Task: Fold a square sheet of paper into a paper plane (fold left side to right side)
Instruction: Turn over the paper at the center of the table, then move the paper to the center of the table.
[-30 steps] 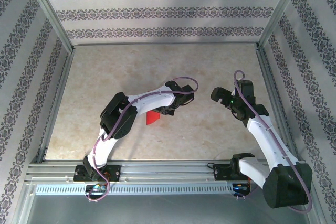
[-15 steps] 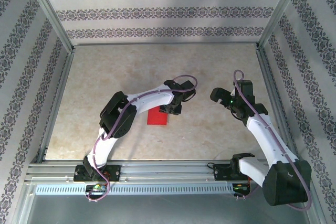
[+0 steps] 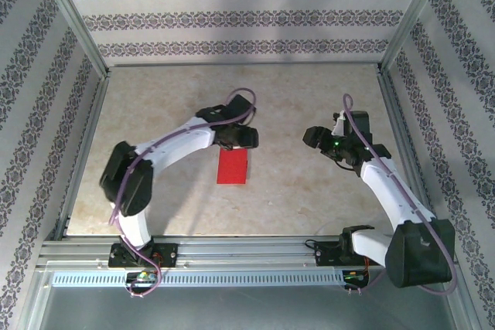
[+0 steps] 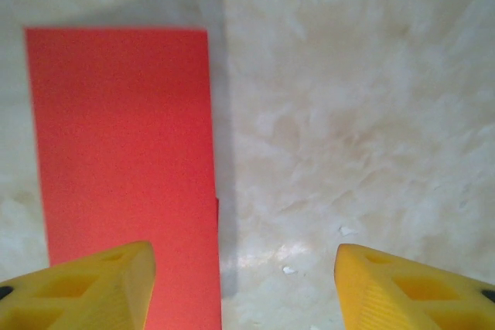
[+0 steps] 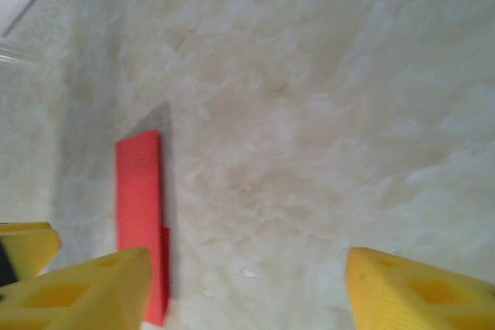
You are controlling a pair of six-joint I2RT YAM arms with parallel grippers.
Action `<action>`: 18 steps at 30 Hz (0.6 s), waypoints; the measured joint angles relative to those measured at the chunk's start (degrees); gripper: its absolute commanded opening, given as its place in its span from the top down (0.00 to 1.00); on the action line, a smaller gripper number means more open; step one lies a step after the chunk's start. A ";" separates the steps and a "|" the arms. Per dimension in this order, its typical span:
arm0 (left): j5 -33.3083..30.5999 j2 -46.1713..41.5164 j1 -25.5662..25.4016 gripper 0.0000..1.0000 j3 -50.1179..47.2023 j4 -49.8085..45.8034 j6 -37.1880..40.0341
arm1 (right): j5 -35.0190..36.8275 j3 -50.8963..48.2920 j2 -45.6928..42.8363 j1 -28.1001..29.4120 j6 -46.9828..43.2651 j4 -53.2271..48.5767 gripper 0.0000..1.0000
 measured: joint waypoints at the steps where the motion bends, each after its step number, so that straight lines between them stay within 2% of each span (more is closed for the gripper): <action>1: 0.96 -2.05 1.64 0.37 -2.43 2.43 0.13 | -1.14 0.02 1.22 0.52 0.76 0.68 0.45; 8: 5.31 -9.01 9.88 0.37 -14.95 11.80 0.13 | -6.27 3.50 13.92 10.73 5.77 5.77 0.69; 14: 7.15 -13.60 14.38 0.37 -20.92 15.23 0.13 | -8.39 9.27 26.77 20.50 11.21 12.83 0.83; 18: 7.78 -16.35 16.98 0.39 -24.09 16.92 0.11 | -8.63 12.31 33.35 24.55 14.32 16.35 0.94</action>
